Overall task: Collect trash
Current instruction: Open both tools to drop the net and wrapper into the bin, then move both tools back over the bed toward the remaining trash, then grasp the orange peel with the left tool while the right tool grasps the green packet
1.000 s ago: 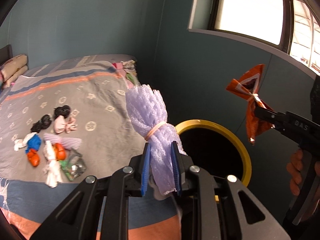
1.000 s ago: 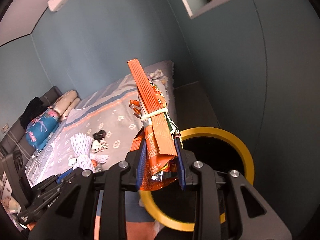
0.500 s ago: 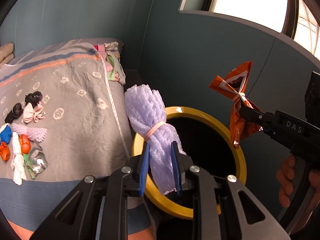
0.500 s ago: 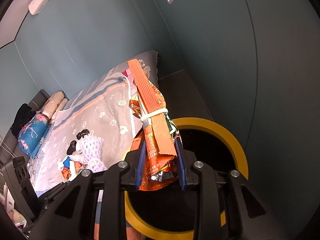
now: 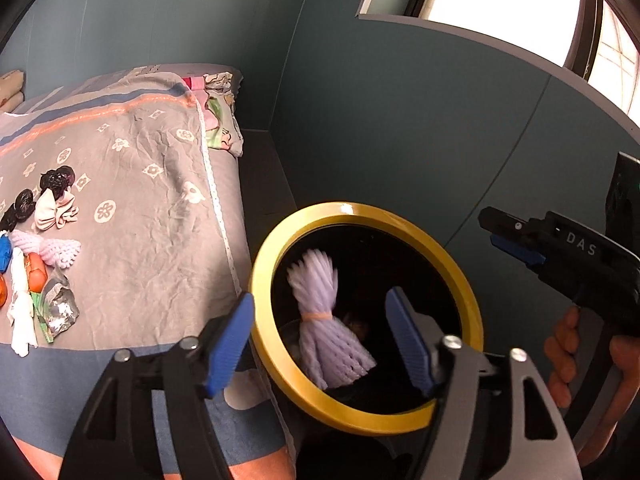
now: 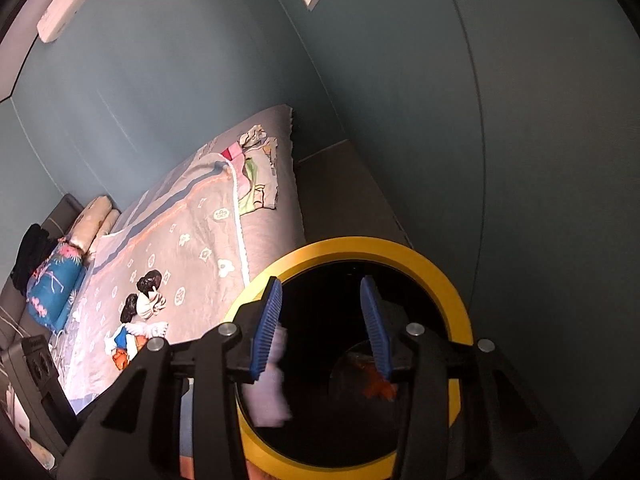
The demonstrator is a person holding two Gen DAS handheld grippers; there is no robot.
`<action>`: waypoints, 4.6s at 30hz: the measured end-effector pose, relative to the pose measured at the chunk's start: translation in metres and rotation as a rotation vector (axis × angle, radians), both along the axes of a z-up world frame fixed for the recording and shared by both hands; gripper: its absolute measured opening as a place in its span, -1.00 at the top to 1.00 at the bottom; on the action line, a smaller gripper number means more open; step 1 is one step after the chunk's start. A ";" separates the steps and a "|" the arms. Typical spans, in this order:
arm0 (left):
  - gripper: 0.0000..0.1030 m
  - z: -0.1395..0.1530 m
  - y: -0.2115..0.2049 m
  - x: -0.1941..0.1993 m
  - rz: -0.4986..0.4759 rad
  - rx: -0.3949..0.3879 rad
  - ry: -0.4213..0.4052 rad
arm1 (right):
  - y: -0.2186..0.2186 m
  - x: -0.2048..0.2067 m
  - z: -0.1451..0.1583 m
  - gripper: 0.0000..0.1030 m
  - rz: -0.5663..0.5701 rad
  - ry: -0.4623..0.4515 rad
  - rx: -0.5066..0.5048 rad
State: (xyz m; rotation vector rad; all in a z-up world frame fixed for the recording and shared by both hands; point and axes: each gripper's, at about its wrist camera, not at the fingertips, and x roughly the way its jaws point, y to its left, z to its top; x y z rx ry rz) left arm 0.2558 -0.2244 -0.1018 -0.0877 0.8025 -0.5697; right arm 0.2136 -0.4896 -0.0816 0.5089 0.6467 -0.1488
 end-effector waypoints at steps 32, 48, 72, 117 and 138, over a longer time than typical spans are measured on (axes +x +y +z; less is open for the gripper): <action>-0.84 0.046 0.163 -0.023 0.345 0.030 -0.207 | 0.111 -0.008 0.063 -0.60 0.190 -0.124 -0.093; -0.84 0.028 0.275 -0.004 0.557 0.108 -0.185 | 0.212 0.021 0.065 -0.61 0.374 -0.134 -0.149; -0.84 -0.052 0.363 0.051 0.719 0.115 -0.041 | 0.321 0.110 -0.019 -0.60 0.514 0.023 -0.123; 0.32 -0.129 0.371 0.154 0.599 0.095 0.105 | 0.403 0.215 -0.152 0.04 0.631 0.318 -0.098; 0.47 -0.105 0.379 0.124 0.594 0.002 0.065 | 0.398 0.187 -0.121 0.68 0.651 0.246 -0.100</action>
